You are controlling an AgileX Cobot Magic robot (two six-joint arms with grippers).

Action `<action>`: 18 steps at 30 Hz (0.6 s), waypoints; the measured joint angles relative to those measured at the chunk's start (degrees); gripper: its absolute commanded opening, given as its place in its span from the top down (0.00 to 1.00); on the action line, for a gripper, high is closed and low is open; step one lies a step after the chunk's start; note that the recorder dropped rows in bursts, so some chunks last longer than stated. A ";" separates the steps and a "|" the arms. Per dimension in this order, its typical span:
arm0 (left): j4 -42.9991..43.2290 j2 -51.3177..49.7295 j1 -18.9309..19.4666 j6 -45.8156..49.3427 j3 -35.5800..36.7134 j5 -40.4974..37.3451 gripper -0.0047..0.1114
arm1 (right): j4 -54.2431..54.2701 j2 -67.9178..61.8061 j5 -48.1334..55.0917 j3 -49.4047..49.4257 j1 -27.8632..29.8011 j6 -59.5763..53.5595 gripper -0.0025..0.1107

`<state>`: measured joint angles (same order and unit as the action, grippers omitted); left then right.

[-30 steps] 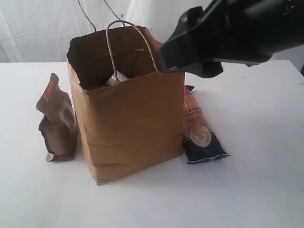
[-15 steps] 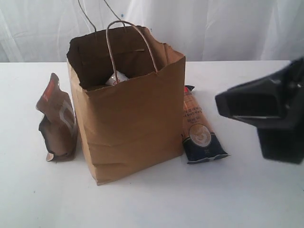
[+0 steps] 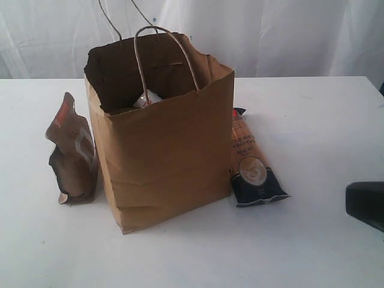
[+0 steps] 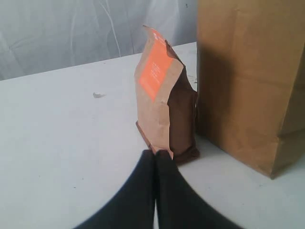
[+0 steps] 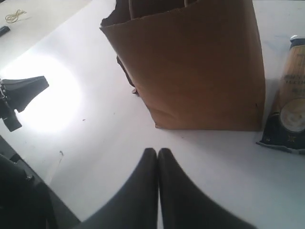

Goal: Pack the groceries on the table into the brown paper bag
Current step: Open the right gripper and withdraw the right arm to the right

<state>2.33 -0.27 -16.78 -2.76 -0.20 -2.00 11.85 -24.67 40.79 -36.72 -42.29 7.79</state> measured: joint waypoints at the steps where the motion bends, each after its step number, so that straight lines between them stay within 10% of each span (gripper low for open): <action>1: 0.00 0.00 0.00 0.00 0.00 0.00 0.96 | 0.00 0.48 0.39 0.00 0.00 0.13 0.98; 18: 0.00 0.00 0.00 0.00 0.00 0.00 0.96 | -5.58 1.84 -15.32 5.59 0.00 0.13 0.98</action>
<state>2.33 -0.27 -16.78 -2.76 -0.20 -2.00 6.27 -22.82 25.46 -31.13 -42.29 7.92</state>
